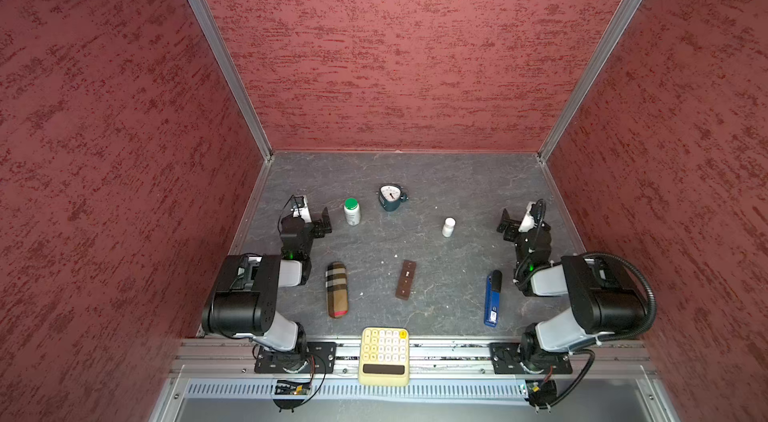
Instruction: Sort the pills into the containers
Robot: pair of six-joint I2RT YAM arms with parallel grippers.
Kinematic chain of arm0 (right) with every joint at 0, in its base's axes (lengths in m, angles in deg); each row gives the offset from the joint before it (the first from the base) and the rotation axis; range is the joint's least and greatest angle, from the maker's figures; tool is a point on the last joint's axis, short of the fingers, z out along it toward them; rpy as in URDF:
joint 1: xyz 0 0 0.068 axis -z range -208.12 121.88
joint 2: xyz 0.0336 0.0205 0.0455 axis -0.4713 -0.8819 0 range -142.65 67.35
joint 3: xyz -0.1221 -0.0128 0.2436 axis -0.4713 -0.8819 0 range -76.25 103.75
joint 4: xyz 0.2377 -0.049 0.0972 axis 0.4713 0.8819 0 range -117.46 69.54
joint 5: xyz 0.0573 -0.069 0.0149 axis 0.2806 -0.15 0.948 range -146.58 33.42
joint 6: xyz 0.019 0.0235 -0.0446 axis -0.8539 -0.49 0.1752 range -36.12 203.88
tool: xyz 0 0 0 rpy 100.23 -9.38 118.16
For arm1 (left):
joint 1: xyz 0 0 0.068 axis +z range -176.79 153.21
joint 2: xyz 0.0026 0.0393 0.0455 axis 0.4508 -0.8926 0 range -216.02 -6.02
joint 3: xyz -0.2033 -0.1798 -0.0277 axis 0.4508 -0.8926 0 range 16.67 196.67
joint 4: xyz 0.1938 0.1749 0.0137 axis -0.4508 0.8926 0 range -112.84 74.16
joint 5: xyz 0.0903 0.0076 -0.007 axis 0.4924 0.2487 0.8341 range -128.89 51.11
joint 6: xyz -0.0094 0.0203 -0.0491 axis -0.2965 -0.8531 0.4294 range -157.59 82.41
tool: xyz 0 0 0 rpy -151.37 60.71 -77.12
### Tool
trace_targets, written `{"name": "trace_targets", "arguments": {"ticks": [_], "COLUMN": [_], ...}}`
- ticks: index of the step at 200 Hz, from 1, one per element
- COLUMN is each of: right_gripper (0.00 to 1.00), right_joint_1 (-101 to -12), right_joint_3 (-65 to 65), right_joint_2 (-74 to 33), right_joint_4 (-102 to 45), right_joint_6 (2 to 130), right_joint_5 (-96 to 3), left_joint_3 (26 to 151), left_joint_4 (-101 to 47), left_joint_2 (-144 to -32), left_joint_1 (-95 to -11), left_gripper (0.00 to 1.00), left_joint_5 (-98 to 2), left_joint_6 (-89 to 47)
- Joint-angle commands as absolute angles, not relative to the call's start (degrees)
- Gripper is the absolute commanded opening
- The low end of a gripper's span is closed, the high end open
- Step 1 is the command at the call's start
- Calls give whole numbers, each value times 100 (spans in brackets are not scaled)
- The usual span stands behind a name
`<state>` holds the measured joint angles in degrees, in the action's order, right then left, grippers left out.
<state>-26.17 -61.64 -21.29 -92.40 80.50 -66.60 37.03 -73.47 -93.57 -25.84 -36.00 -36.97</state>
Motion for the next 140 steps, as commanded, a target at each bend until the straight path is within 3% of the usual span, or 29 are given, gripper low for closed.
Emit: {"name": "trace_targets", "arguments": {"ticks": [1,140], "right_gripper": [99,99], "right_joint_1": [-2626,-2619], "right_joint_3": [-6060,-6041], "right_joint_2": [-2159,-2153], "right_joint_4": [-9487,-9467], "right_joint_6": [8150,8142], "right_joint_5": [-6556,-6549], "left_joint_3": [3815,3811], "left_joint_4": [-7487,-7465], "left_joint_2": [-9413,-9409], "left_joint_1": [-2586,-2529], "left_gripper": [99,99], "left_joint_5": [-3578,-3713], "left_joint_6": [-3698,-3663]}}
